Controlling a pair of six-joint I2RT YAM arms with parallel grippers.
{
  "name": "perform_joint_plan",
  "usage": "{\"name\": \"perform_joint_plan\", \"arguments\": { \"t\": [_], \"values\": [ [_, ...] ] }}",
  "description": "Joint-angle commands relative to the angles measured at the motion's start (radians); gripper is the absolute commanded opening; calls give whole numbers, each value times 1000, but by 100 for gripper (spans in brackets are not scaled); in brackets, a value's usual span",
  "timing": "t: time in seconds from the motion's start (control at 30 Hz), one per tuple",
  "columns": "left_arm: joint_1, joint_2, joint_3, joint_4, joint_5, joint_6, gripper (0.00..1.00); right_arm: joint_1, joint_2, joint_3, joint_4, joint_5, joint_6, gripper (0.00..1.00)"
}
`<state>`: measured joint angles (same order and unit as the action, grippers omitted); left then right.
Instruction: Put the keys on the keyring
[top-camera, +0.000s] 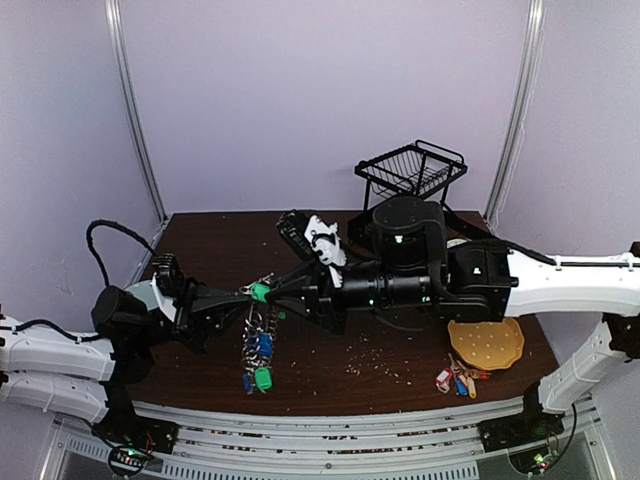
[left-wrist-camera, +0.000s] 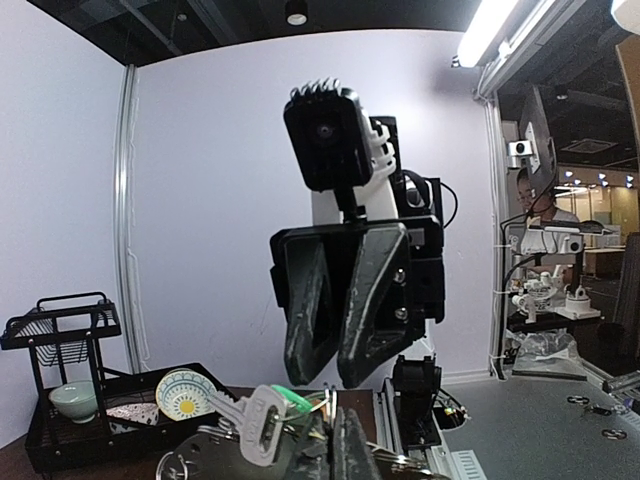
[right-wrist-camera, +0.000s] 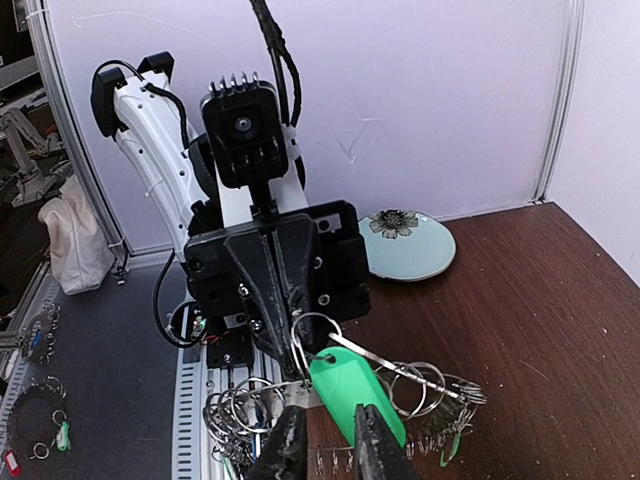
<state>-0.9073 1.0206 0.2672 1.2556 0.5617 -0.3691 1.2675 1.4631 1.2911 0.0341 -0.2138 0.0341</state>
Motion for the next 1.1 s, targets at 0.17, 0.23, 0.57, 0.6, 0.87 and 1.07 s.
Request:
{"name": "perform_joint_plan", "arguments": {
  "t": [0.17,0.23,0.57,0.6,0.87,1.07],
  "values": [
    [-4,-15,21,67,-16,31,0,3,28,29,33,-49,-6,18],
    [-4,-12,21,68,-15,33,0,3,36,36,30,-71,-8,18],
    [-4,-9,18,71,-2,36,0,3,63,74,32,-76,-34,18],
    [-4,-10,18,72,-3,36,0,2,66,79,29,-75,-36,18],
    [-4,-20,12,66,0,41,0,2,78,92,17,-82,-52,8],
    [-4,-23,12,65,-1,42,0,3,88,105,-5,-87,-63,3]
  ]
}}
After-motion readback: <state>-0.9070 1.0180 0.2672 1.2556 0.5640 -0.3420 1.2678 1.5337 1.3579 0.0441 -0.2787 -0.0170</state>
